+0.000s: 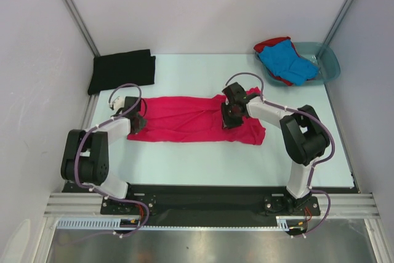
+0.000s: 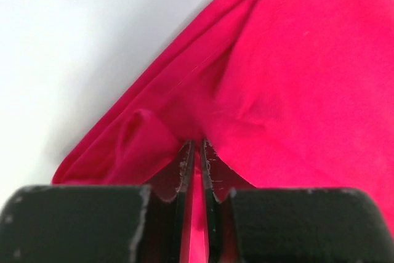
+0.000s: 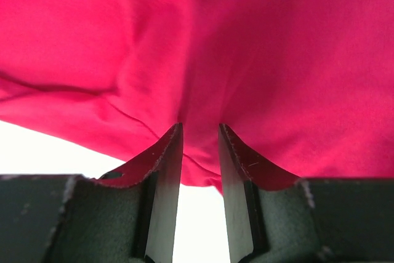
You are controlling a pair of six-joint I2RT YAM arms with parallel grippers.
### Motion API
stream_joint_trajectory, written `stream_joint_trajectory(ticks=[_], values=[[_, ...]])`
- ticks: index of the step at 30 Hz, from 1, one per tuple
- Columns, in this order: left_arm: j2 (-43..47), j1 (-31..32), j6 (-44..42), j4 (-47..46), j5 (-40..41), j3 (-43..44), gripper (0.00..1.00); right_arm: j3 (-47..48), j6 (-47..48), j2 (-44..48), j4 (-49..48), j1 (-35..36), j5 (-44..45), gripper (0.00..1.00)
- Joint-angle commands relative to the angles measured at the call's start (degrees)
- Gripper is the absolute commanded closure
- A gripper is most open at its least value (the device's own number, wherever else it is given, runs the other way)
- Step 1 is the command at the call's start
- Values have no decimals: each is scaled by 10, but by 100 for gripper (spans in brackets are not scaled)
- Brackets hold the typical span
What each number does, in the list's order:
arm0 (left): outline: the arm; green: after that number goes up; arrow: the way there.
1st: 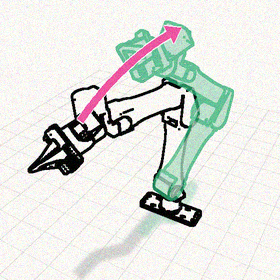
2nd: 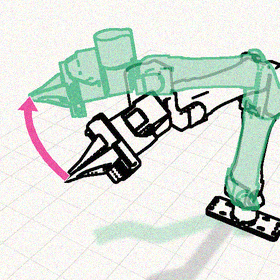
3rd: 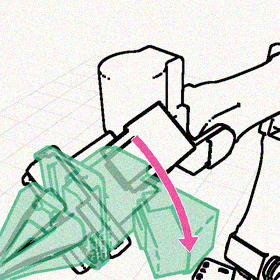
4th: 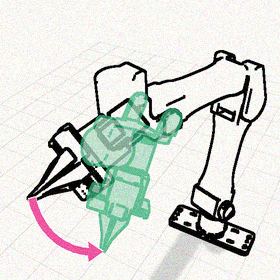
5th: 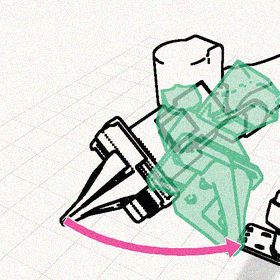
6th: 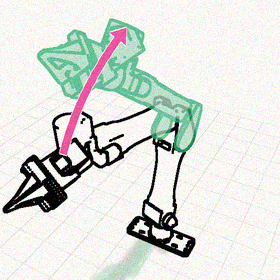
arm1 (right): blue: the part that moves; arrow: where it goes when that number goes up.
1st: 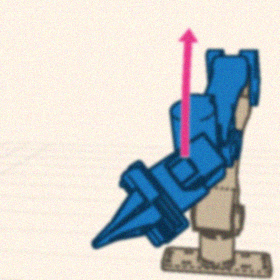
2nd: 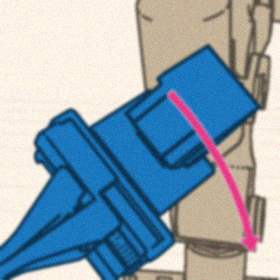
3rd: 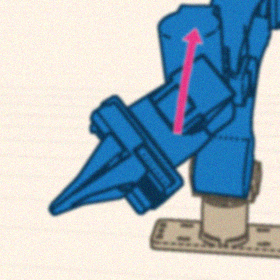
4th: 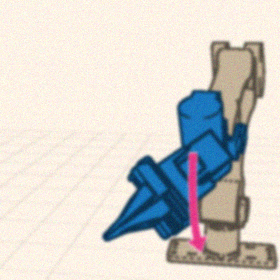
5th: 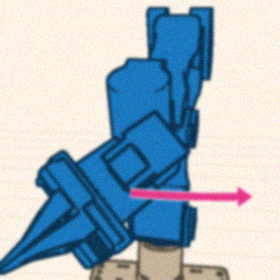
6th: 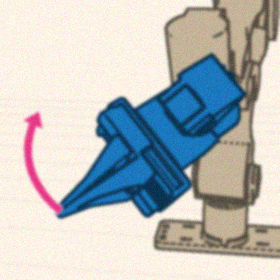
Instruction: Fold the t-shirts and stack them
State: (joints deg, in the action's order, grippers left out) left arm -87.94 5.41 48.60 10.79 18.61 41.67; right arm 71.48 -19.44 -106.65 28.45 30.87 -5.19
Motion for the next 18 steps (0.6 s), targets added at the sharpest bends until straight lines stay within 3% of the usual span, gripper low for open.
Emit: stream_joint_trajectory(ticks=[1, 6, 12, 18], values=[[-35, -8, -53, -19, -17, 35, 89, -24, -2, 26, -3, -5, 24, 65], [-57, -15, -76, 15, 20, 73, 88, -55, -1, 55, 2, -9, 42, 65], [-24, -16, -73, 63, 51, 101, 80, -76, -2, 83, 4, -12, 49, 65], [65, -16, -65, 50, -4, 63, 73, -78, -6, 88, -9, -19, 68, 65]])
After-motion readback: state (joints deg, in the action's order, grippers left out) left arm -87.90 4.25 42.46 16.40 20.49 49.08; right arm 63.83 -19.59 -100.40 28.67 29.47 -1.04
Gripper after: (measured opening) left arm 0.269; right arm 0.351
